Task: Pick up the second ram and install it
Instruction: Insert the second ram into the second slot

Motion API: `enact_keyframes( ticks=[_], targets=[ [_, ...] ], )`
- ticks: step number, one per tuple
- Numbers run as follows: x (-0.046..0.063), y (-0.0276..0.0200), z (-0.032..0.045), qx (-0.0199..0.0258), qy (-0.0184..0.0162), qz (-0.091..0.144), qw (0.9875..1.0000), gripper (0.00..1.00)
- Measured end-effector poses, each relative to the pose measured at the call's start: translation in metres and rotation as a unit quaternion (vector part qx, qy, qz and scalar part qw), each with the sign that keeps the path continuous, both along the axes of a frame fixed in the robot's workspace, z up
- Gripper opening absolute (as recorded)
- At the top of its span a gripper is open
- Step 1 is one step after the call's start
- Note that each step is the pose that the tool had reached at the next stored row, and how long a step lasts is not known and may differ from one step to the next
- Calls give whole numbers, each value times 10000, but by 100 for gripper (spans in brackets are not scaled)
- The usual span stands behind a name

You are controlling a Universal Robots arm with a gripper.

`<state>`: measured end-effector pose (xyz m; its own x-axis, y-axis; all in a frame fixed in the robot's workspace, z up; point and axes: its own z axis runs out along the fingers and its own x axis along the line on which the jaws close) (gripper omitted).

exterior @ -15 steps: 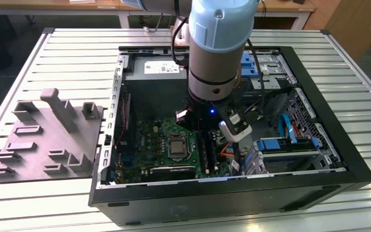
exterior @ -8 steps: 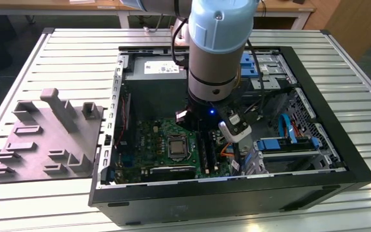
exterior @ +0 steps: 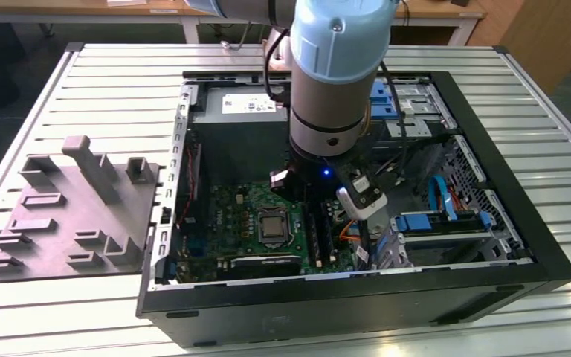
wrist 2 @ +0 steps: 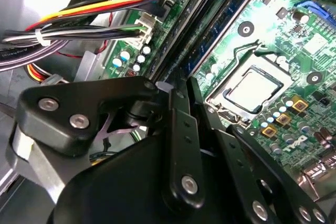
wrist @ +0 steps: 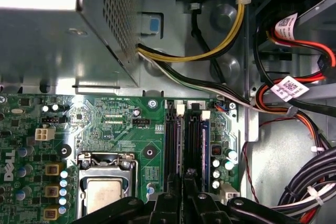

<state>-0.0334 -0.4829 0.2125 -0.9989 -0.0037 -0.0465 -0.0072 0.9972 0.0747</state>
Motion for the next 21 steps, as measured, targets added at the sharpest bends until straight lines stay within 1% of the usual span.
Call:
enact_keyframes(
  ticks=[4, 13, 15, 21],
  targets=[
    [0, 0, 11, 0, 0, 0, 10000, 18],
    [0, 0, 257, -1, 0, 0, 10000, 18],
    [0, 0, 297, -2, 1, 0, 10000, 18],
    [0, 0, 300, -1, 0, 0, 10000, 18]
  ],
)
